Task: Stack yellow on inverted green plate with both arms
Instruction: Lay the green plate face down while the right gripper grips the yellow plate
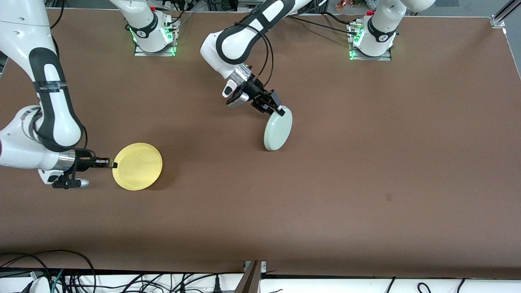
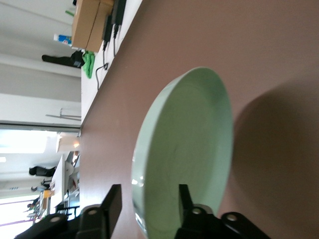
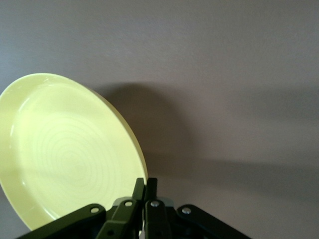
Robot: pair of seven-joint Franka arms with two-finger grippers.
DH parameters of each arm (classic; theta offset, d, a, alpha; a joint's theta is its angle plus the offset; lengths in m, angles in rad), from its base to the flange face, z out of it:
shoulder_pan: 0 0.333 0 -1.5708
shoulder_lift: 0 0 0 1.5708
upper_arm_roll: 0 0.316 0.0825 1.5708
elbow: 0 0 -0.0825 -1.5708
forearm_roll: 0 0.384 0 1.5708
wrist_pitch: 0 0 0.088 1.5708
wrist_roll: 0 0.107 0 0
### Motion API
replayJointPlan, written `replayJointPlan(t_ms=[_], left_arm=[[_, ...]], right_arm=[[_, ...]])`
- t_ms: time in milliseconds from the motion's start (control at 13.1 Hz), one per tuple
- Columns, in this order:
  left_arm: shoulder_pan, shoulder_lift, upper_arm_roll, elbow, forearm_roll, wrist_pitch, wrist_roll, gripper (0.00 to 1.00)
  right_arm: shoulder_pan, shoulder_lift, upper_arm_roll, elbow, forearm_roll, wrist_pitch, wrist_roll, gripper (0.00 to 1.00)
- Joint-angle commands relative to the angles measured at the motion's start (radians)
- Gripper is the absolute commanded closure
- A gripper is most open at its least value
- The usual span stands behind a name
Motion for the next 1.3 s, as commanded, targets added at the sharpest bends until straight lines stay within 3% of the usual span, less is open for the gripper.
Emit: replayJointPlan(t_ms=[0,77,306,536,689,843,996,1226], left_arm=[[-0.091,0.033,0.012,0.05,-0.007,0.037,-0.029,0.15],[-0.102,0.033,0.012,0.051,-0.007,0.06,-0.068,0.0],[-0.11,0.033,0.004,0.054,-0.017,0.182,-0.164,0.0],[-0.118,0.03,0.0,0.056,-0.034,0.355,-0.268,0.0],[-0.093,0.012,0.004,0.064,-0.138,0.445,-0.27,0.0],[0.014,-0.01,-0.01,0.106,-0.282,0.482,-0.229,0.0],[0.083,-0.014,-0.011,0.162,-0.434,0.466,-0.19,0.0],[0.216,-0.077,-0.016,0.168,-0.581,0.466,-0.111,0.0]], right_arm=[[-0.026,0.002,0.007,0.082,0.003,-0.108,-0.025,1.0],[-0.028,0.002,0.006,0.12,0.003,-0.16,-0.023,1.0],[-0.032,0.002,-0.001,0.203,0.005,-0.299,-0.014,1.0],[-0.022,-0.004,-0.001,0.217,-0.012,-0.323,-0.011,1.0],[-0.003,-0.011,0.007,0.217,-0.026,-0.324,-0.011,1.0],[0.024,-0.012,0.009,0.214,-0.027,-0.332,-0.011,1.0],[0.061,-0.014,0.009,0.205,-0.026,-0.344,0.003,1.0],[0.15,-0.018,0.01,0.186,-0.017,-0.338,0.131,1.0]])
